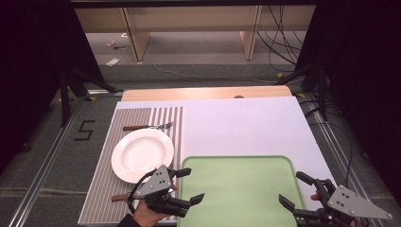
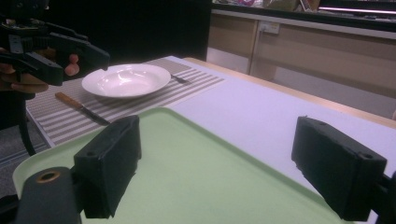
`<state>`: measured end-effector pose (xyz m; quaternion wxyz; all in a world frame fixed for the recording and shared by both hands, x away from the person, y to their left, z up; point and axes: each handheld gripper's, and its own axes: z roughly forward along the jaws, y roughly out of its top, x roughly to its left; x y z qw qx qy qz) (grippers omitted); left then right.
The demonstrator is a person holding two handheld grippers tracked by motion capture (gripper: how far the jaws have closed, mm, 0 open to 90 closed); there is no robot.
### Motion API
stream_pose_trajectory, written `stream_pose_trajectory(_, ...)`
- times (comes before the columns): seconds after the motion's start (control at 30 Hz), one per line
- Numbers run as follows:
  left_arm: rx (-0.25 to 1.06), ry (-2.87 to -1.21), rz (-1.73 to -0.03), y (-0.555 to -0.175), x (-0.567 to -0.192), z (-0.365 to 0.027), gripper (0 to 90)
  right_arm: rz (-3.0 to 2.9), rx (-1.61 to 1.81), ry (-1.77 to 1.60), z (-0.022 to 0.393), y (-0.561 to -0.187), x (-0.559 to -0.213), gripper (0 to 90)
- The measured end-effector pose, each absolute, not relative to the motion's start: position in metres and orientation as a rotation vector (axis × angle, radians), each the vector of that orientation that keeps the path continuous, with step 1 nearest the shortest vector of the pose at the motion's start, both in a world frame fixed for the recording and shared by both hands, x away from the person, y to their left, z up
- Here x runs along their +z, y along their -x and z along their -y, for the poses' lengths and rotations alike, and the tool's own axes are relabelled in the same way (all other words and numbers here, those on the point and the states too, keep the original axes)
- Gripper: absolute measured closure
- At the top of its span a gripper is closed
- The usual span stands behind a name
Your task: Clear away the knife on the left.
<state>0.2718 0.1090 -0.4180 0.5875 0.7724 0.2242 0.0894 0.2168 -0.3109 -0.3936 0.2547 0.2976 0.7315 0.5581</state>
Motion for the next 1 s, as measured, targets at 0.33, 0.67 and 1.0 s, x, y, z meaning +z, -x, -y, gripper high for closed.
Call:
stream_pose_trajectory(0.33,0.25,-1.799,-0.541,-0.272,-0.413,-0.113,17.2,-1.99,1.514,-0.808,0.311,-0.217,-0.394,16.9)
stream_pose_trajectory(0.67,0.254,-1.997,-0.602,-0.284,-0.41,-0.121,17.6,-1.994,1.51,-0.814,0.311,-0.217,-0.394,16.9)
stream_pose_trajectory(1.0,0.266,-2.175,-0.645,-0.292,-0.421,-0.137,17.8,-1.994,1.508,-0.818,0.31,-0.217,-0.394,16.9)
